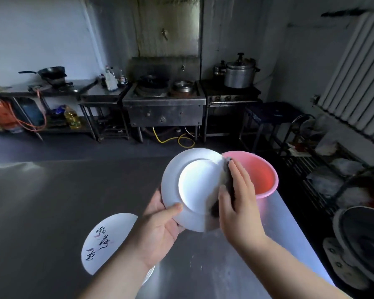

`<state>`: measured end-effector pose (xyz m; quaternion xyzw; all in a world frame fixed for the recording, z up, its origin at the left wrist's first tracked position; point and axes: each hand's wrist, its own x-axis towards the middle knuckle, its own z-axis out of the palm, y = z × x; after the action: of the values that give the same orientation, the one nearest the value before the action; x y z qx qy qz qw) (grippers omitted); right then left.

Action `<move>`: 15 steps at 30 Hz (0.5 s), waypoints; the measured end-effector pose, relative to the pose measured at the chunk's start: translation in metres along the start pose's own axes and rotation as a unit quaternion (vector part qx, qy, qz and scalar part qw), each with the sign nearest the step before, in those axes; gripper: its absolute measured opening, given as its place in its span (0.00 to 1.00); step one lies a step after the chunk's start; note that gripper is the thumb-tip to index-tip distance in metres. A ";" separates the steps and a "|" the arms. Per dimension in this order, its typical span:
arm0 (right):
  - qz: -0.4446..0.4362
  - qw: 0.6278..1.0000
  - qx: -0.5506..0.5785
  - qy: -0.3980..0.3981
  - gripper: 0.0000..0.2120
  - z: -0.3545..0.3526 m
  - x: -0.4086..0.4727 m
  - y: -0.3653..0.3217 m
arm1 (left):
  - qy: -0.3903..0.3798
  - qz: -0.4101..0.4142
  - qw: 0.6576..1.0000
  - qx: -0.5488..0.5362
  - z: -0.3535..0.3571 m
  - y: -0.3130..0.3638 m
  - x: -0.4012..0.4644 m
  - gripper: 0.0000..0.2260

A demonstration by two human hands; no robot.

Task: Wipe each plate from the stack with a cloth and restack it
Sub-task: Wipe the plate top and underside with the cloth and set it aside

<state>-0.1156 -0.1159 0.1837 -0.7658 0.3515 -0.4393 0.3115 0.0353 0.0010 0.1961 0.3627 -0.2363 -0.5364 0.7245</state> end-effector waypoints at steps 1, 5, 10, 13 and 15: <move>0.001 1.000 0.008 -0.018 0.29 -0.006 0.011 -0.001 | -0.006 -0.013 1.000 0.002 -0.002 0.003 0.000 0.24; -0.056 0.991 -0.003 -0.122 0.29 -0.025 0.030 -0.011 | -0.002 -0.052 0.999 0.013 -0.008 0.023 0.002 0.16; -0.085 0.990 -0.084 -0.077 0.32 -0.006 -0.023 -0.001 | 0.023 -0.026 0.999 -0.018 -0.012 0.020 -0.001 0.17; -0.088 0.986 -0.114 -0.081 0.31 0.002 -0.034 0.002 | 0.036 -0.019 0.998 -0.040 -0.015 0.010 -0.003 0.20; -0.071 0.985 -0.129 -0.087 0.29 -0.001 -0.009 0.004 | 0.025 -0.022 0.999 -0.035 -0.015 0.005 -0.004 0.19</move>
<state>-0.1205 -0.1113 0.1769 -0.8576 0.3218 -0.3431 0.2079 0.0481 0.0095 0.1910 0.3557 -0.1913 -0.5510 0.7303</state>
